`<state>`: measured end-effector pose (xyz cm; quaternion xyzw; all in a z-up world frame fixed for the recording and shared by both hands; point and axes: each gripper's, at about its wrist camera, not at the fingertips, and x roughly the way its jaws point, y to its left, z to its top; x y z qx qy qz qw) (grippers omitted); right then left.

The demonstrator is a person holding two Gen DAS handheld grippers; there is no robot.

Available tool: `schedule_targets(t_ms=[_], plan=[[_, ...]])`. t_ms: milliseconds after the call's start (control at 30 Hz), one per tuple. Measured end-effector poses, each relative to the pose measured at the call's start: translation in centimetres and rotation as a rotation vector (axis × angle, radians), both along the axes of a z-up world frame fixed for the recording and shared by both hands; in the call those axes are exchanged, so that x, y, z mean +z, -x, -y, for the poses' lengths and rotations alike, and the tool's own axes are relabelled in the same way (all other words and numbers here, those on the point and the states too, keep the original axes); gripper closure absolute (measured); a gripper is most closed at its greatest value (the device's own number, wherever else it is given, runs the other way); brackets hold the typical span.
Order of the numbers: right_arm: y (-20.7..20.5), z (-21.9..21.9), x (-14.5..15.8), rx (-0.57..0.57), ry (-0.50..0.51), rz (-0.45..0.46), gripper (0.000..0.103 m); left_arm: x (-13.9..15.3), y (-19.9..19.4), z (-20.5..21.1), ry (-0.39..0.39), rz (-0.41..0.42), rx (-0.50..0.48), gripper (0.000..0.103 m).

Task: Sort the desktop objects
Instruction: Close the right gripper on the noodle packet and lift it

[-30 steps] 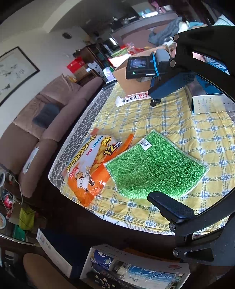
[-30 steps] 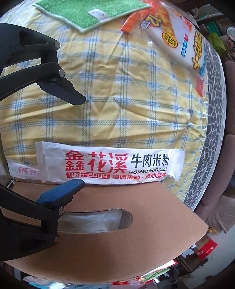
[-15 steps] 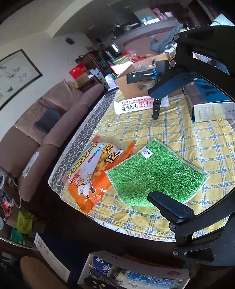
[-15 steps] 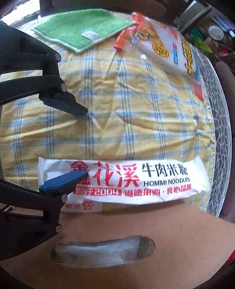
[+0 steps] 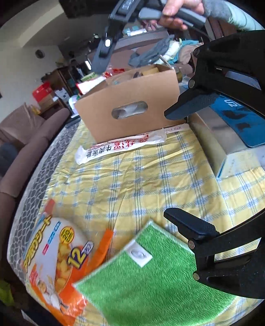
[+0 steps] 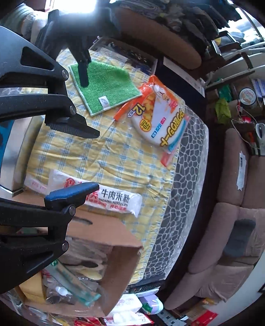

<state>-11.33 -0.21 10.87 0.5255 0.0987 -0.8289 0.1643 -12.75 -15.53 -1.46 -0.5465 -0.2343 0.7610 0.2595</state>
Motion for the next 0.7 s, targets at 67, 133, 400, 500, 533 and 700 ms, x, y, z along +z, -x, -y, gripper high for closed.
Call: schedule_targets(t_ms=[67, 133, 400, 500, 533, 700], plan=[[-0.2, -1.9, 0.7, -0.01, 0.026, -0.002, 0.055, -0.9, 1.7, -2.7, 0.018, 0.035, -0.033, 0.026], [-0.6, -3.7, 1.2, -0.013, 0.036, -0.009, 0.055, -1.7, 3.1, -5.4, 0.046, 0.058, -0.065, 0.029], [-1.4, -9.0, 0.6, -0.016, 0.098, 0.002, 0.055, -4.5, 5.1, -12.4, 0.091, 0.125, -0.129, 0.041], [-1.7, -10.0, 0.1, -0.012, 0.114, 0.003, 0.055, -4.8, 4.9, -14.0, 0.115, 0.126, -0.163, 0.052], [-1.7, -10.2, 0.0, -0.011, 0.119, 0.004, 0.055, -4.9, 4.9, -14.4, 0.13, 0.132, -0.178, 0.06], [-2.0, -10.3, -0.1, -0.012, 0.15, 0.002, 0.054, -5.3, 4.5, -15.7, 0.165, 0.136, -0.236, 0.093]])
